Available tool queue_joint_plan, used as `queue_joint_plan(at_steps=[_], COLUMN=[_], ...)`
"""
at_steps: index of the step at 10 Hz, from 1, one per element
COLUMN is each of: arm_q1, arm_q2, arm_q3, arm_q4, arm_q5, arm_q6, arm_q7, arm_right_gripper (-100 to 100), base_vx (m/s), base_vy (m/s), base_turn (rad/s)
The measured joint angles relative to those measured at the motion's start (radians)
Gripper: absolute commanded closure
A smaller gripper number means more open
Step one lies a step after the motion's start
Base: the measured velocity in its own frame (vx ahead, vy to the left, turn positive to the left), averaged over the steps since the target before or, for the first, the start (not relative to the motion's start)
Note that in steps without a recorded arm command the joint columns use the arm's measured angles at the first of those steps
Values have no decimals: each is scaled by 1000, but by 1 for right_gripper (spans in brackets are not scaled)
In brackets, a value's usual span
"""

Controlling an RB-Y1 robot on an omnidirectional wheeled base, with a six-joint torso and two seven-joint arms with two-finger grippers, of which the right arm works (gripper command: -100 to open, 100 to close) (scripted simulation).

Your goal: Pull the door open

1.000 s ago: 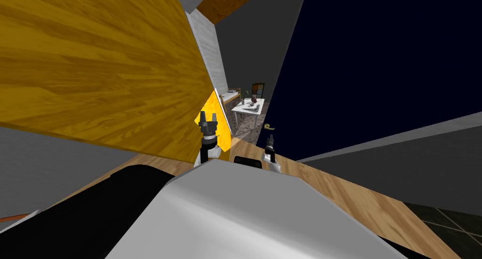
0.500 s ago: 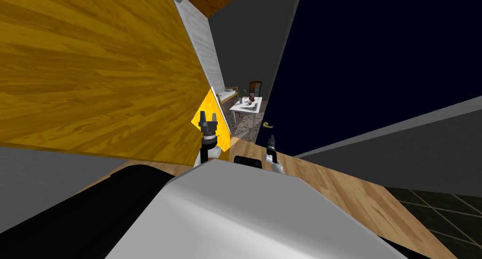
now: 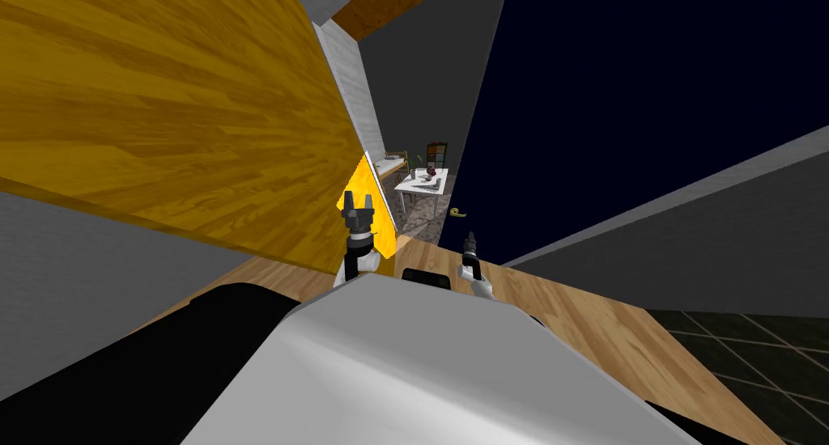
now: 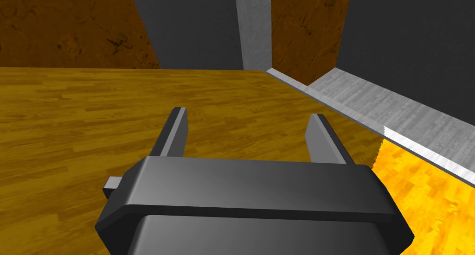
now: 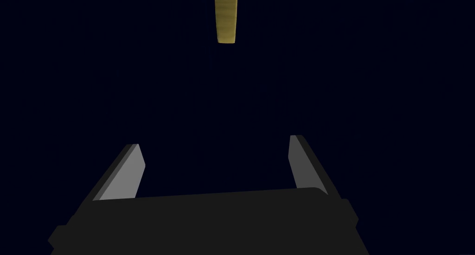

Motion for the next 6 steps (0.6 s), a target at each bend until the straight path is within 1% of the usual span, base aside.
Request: queue_joint_plan(at_steps=[1,2,3,4,6], arm_q1=[-10,-22,-35,-41,-44], arm_q2=[-12,-21,-26,-26,-25], arm_q3=[3,6,8,9,10], arm_q4=[18,39,60,69,67], arm_q5=[1,2,1,1,-1], arm_q6=[-2,-6,-14,-20,-22], arm_q7=[-15,-32,-48,-58,-67], arm_right_gripper=[-100,-100,-100,-100,-100], base_vx=[9,95,178,187,176], base_vy=[-3,11,-9,6,-19], base_turn=[69,122,81,61,32])
